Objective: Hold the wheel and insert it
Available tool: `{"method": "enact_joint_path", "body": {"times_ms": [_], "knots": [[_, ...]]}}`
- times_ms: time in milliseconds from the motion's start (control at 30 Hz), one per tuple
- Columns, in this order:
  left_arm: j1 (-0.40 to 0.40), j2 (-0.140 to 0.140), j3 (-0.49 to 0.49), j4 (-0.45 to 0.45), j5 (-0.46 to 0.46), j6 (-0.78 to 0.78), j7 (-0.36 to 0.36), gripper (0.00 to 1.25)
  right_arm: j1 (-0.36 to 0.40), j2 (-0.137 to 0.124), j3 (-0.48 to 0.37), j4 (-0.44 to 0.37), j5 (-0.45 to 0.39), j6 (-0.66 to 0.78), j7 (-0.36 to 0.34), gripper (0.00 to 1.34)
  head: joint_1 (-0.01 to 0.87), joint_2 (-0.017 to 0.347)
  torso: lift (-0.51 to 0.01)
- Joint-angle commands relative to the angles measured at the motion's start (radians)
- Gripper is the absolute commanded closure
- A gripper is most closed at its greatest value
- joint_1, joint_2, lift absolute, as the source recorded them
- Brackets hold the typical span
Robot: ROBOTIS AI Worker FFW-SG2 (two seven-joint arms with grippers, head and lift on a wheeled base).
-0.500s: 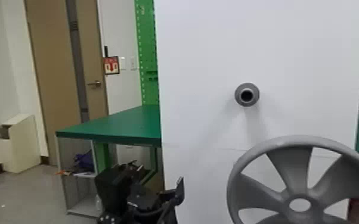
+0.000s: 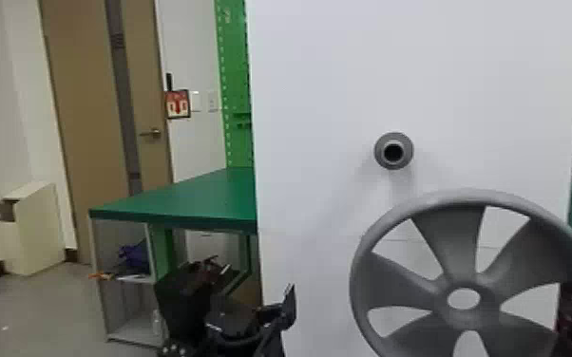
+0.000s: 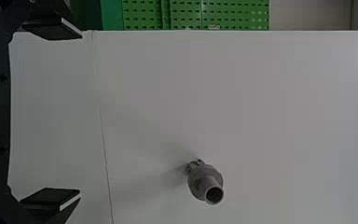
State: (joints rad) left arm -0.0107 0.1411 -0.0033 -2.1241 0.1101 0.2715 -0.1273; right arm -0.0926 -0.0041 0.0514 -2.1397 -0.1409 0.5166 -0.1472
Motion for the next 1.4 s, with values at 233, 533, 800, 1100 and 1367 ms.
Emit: {"method": "enact_joint_path", "body": {"times_ms": [233,533,800,1100,1367], "knots": [[-0.002,0.000,-0.006,0.004,0.000,0.000,0.000,0.09,-0.036,0.001,0.012,-0.019,-0.014,0.051,0.000,1.08,0.176,0.341,-0.489],[-0.005,0.000,-0.014,0.012,0.000,0.000,0.000,0.09,-0.095,0.000,0.033,-0.029,-0.023,0.108,0.000,1.08,0.176,0.341,-0.489],[-0.009,0.002,-0.018,0.023,0.000,0.000,0.000,0.09,-0.145,0.000,0.048,-0.032,-0.028,0.166,0.000,1.08,0.176,0.341,-0.489],[-0.011,0.002,-0.026,0.029,0.002,0.000,0.000,0.09,-0.182,-0.004,0.061,-0.034,-0.034,0.198,0.000,1.08,0.176,0.341,-0.489],[-0.014,0.002,-0.032,0.036,0.002,0.000,0.000,0.09,-0.217,-0.005,0.070,-0.034,-0.037,0.223,0.000,1.08,0.176,0.341,-0.489]]}}
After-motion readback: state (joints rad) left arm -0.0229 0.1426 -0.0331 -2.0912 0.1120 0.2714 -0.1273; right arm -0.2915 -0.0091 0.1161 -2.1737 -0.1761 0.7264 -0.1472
